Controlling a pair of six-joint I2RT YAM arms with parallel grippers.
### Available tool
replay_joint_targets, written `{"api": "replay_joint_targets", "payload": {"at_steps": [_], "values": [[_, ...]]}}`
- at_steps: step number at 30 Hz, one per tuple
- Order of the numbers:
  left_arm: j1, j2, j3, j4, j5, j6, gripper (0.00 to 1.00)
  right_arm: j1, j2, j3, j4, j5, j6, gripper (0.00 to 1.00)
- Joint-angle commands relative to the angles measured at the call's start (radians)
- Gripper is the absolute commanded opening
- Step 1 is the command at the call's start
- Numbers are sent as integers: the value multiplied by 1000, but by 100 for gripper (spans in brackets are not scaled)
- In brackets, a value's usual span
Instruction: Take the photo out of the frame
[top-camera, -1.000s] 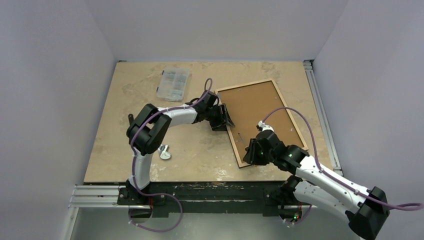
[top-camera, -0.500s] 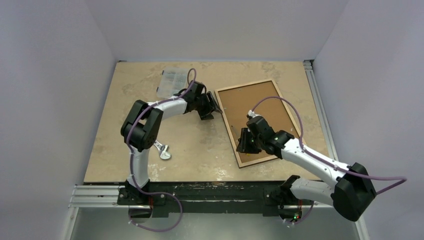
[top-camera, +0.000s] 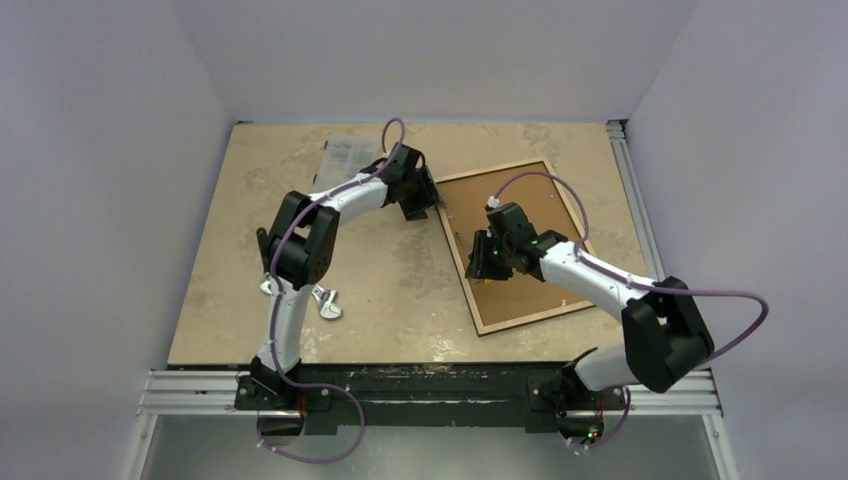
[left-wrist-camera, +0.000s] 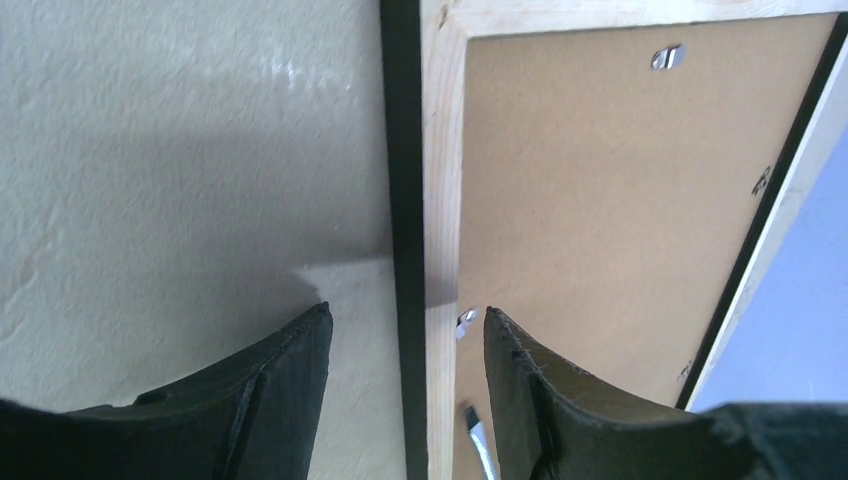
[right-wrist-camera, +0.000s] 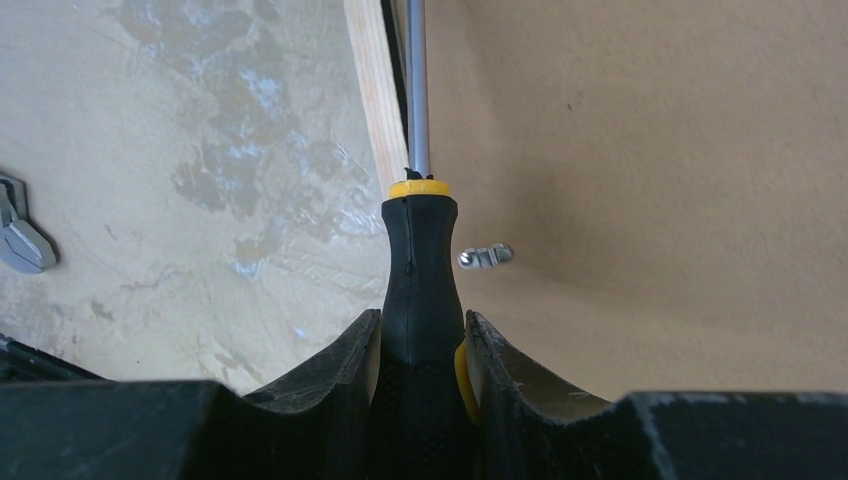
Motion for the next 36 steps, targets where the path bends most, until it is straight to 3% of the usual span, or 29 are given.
{"api": "replay_joint_targets", "payload": {"at_steps": [1, 9, 13, 17, 36], "values": [[7, 59, 95, -32, -39, 26, 55, -6, 47, 85, 70, -39, -31, 0], [8, 80, 123, -26, -51, 15, 41, -10, 126, 141, 52, -25, -35, 0], [10, 101, 137, -15, -13, -4, 27, -14, 149, 147, 62, -29, -38, 0], [12, 103, 125, 11, 6, -21, 19, -20, 175, 151, 71, -32, -40, 0], [10, 95, 98, 30, 36, -32, 14, -43, 253, 196, 93, -103, -87, 0]]}}
